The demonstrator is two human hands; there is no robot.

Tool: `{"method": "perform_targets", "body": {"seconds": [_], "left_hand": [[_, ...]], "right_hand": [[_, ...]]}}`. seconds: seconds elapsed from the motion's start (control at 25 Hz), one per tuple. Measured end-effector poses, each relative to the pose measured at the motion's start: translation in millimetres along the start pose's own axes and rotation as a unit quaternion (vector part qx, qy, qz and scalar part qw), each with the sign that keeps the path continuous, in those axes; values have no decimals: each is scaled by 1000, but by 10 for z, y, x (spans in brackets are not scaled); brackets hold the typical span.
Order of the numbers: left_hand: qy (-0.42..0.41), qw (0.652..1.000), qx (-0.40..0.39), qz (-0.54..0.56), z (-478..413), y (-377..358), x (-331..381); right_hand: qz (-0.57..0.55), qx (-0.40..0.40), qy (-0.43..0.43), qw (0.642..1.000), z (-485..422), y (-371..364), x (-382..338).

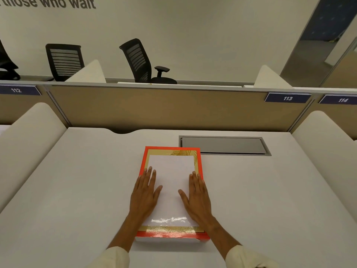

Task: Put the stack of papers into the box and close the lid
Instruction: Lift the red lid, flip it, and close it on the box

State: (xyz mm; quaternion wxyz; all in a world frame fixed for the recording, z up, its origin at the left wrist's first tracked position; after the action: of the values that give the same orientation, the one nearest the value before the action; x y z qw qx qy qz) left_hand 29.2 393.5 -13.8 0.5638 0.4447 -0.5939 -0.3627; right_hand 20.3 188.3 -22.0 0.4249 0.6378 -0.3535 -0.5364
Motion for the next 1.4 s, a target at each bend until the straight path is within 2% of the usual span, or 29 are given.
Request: {"method": "perform_targets", "body": {"seconds": [0.2,0.76,1.2,1.4], "left_hand": [[-4,999,-48,-13,-30,-283,-49],[3,997,-36,-61,-25,-446,-121],[14,996,-67,-52,-4,-394,-73],[14,999,-32,-10,-52,-303,221]], "right_hand": [[31,-9,-9,999,-81,-180,52],[64,-5,-19,998,-107,-285,98],[10,-35,-23,999,-91,-212,110],[-10,-12,-10,1000,-77,141,293]]}}
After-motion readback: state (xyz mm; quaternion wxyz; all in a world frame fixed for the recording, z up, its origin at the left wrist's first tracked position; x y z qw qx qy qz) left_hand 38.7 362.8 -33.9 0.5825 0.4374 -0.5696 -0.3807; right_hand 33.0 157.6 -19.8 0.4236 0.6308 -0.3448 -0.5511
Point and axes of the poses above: each hand's wrist, its own z-axis away from the middle knuckle, its own y-axis out of the back of the hand, x = y × z, the point moved 7 cm from there along -z, towards the middle knuckle, and after that the axes turned 6 degrees about y, right-handed, at the moved point
